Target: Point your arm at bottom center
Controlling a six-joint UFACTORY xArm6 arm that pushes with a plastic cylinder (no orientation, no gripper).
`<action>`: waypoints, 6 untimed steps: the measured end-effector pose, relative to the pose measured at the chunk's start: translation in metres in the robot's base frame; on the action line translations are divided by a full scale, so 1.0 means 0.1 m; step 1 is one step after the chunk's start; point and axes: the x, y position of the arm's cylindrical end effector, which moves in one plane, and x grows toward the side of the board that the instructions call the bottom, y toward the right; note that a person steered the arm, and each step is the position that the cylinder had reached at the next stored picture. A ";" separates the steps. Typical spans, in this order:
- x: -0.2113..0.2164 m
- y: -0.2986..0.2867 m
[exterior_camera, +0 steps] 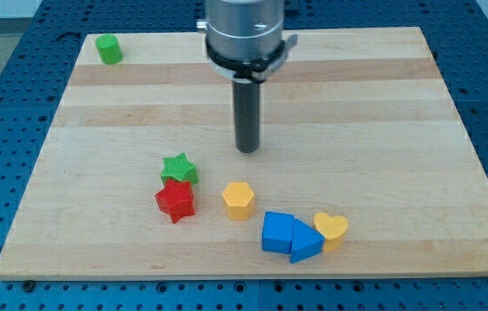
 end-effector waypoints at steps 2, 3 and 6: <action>-0.29 -1.74; 0.43 -2.61; 1.79 -1.31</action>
